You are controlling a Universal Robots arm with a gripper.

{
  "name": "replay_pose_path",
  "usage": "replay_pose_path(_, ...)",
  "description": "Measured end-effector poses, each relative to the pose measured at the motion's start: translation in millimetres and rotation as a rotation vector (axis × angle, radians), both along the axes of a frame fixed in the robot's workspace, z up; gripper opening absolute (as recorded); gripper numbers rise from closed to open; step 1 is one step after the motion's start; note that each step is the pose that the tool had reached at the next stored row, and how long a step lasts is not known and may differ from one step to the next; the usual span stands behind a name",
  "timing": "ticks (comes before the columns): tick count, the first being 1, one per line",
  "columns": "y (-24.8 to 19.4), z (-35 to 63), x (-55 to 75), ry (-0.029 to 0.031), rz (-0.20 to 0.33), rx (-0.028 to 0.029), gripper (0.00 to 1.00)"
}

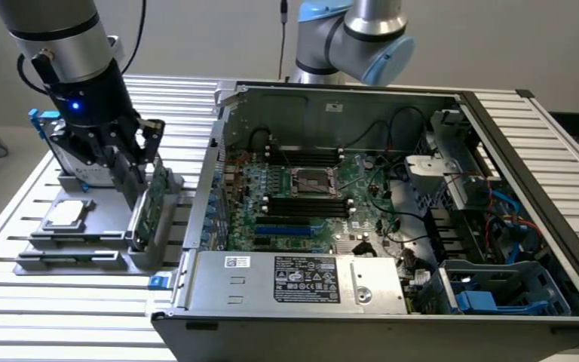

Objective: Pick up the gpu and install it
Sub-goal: 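Pick up the gpu and move the gpu toward the slot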

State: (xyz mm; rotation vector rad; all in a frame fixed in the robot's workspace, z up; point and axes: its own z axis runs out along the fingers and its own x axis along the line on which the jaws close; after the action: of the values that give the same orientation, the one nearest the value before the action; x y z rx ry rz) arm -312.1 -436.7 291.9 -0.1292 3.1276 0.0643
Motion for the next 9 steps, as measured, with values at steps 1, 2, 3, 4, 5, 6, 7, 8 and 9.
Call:
replay_pose_path(1,-0.7,-1.8,0.6,0.0000,0.001,0.0000,0.36)
replay_pose_path(2,-1.2,-3.6,1.5,0.0001,0.002,0.0000,0.36)
replay_pose_path(3,-1.7,-5.4,2.6,0.0001,0.002,0.0000,0.36)
replay_pose_path(4,-2.2,-7.2,3.8,0.0000,0.003,0.0000,0.36)
replay_pose_path(5,-2.8,-9.0,4.7,0.0000,0.003,0.0000,0.36)
replay_pose_path(6,-3.7,-10.9,5.1,0.0000,0.003,0.0000,0.36)
replay_pose_path(7,-4.5,-12.7,5.4,0.0000,0.003,0.0000,0.36)
replay_pose_path(8,-5.2,-14.6,5.6,0.0000,0.003,0.0000,0.36)
replay_pose_path(9,-5.8,-16.3,5.7,0.0001,0.003,0.0000,0.38)
